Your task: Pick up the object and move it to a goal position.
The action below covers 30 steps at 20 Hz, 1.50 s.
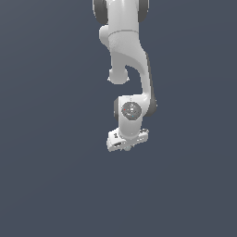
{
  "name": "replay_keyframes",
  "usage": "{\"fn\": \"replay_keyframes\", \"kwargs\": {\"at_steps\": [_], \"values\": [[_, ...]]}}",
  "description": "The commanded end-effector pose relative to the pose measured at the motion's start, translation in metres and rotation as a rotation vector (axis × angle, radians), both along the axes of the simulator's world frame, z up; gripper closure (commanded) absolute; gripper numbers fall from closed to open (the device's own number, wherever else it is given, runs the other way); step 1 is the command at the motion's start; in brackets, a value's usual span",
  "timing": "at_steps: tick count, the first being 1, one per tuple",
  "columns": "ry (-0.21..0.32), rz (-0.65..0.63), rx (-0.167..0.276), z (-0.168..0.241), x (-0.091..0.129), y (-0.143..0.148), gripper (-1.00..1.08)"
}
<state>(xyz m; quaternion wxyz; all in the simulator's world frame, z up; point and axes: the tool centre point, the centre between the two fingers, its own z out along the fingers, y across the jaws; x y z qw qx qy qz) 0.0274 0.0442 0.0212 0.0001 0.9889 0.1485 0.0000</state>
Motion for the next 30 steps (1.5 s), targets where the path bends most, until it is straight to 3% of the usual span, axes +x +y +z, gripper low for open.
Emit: {"fn": "replay_keyframes", "kwargs": {"at_steps": [1, 14, 30], "values": [[0.0, 0.0, 0.0, 0.0, 0.0, 0.0, 1.08], [0.0, 0.0, 0.0, 0.046, -0.005, -0.024, 1.08], [0.0, 0.001, 0.002, 0.213, -0.019, -0.11, 1.08]]}}
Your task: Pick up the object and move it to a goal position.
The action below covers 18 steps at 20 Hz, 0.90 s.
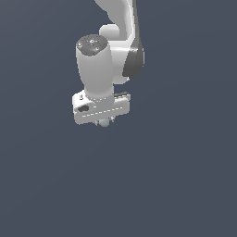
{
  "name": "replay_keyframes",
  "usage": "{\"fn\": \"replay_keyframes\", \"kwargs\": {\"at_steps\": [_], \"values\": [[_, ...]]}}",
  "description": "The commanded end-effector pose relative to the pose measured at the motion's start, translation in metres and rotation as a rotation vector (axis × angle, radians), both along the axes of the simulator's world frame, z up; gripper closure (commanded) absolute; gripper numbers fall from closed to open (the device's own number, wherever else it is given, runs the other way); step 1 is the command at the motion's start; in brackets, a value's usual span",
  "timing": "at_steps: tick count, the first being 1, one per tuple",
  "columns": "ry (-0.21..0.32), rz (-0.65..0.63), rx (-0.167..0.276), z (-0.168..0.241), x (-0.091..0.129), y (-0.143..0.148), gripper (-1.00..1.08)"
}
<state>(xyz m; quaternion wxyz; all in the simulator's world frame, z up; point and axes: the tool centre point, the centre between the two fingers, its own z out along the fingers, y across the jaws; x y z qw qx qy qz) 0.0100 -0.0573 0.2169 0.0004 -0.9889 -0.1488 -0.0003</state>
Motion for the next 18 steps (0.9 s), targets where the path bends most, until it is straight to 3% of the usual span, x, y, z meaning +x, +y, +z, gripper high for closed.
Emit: {"fn": "replay_keyframes", "kwargs": {"at_steps": [1, 18], "values": [[0.0, 0.001, 0.001, 0.029, -0.003, -0.014, 1.08], [0.0, 0.001, 0.0, 0.201, -0.012, -0.104, 1.08]]}}
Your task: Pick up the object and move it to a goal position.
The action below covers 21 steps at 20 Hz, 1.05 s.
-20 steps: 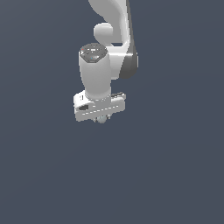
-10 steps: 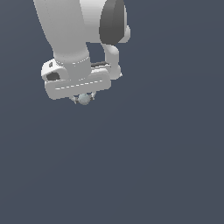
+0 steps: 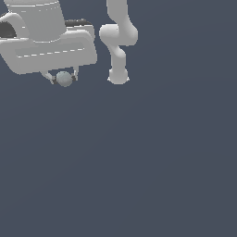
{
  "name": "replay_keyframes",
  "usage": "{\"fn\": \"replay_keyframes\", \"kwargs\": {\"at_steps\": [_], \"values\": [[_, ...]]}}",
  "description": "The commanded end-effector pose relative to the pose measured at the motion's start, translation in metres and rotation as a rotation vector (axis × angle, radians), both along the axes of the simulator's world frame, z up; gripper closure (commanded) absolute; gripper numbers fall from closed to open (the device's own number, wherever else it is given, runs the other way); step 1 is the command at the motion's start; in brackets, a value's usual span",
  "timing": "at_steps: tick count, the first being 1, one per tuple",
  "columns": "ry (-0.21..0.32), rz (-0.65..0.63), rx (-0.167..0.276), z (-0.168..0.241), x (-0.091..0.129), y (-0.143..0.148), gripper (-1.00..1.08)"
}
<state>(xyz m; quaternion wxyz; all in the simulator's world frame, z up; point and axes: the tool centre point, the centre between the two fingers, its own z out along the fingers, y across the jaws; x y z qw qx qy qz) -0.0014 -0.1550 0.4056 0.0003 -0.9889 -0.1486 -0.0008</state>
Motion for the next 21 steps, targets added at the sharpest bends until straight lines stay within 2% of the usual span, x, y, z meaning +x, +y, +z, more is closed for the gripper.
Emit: {"fn": "replay_keyframes", "kwargs": {"at_steps": [1, 10, 21], "values": [[0.001, 0.001, 0.0, 0.019, -0.001, -0.01, 1.08], [0.001, 0.001, 0.0, 0.057, 0.0, -0.03, 1.08], [0.001, 0.001, 0.0, 0.065, 0.001, -0.035, 1.08]]}}
